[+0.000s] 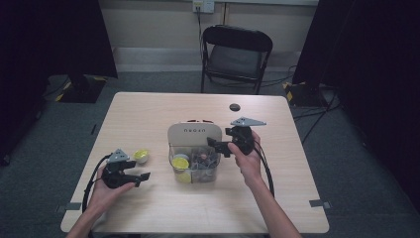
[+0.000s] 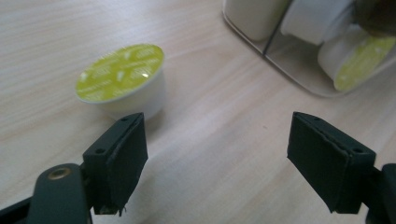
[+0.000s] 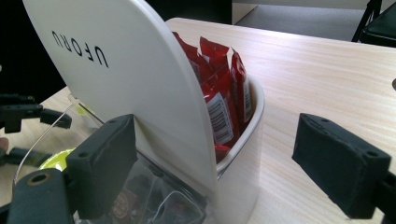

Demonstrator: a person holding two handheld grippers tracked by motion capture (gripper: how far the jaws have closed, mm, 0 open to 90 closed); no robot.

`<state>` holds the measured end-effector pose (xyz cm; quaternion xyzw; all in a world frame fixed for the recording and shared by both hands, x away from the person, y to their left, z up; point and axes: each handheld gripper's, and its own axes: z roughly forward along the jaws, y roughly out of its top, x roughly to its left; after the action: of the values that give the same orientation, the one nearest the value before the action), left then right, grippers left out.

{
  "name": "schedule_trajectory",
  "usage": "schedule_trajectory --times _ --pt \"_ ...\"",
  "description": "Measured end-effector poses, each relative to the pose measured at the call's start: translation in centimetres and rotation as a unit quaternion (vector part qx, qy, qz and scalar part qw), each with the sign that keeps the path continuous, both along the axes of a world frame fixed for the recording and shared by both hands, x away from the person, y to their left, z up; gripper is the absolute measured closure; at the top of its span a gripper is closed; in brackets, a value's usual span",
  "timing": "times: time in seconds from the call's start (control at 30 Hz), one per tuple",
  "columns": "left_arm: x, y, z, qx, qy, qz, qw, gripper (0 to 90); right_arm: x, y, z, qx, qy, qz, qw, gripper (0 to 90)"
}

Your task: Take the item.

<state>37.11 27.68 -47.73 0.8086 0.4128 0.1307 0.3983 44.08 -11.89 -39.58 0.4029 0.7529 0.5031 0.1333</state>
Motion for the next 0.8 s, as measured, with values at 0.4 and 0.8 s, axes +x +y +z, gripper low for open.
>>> schedule_trajectory --times 0.4,0.8 --pt "-0.2 -1.3 -1.5 0.037 0.006 -0.023 0.999 19.9 0.1 0.3 0.8 0.006 -0.012 0.004 0.9999 13.6" --pt "-0.5 -1.7 -2.4 0.052 -0.027 -0.018 0.9981 17.4 0.0 0.4 2.2 0.02 -0.02 0.027 0.9992 27.3"
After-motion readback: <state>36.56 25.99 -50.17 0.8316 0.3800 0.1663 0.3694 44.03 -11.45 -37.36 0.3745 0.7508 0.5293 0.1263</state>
